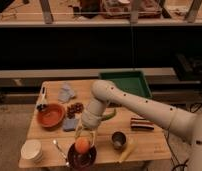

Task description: Place apple in purple bowl

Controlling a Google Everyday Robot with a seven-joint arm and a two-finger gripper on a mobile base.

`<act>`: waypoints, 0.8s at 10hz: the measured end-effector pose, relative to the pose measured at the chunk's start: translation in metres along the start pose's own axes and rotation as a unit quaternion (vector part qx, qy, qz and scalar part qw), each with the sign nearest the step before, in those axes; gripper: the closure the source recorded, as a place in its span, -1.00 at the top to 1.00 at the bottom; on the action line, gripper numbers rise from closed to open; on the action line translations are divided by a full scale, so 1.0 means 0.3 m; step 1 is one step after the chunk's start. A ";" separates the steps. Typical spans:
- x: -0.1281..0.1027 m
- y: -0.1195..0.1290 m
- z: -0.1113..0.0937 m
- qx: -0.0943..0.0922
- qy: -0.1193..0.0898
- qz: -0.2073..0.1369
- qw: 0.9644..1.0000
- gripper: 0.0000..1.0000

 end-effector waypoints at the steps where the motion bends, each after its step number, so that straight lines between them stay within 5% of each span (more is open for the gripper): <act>1: 0.001 -0.007 0.005 0.001 0.005 0.001 1.000 0.44; 2: 0.002 -0.009 0.010 0.000 0.012 0.003 1.000 0.58; 8: 0.022 -0.003 -0.012 0.010 0.029 0.014 0.999 0.60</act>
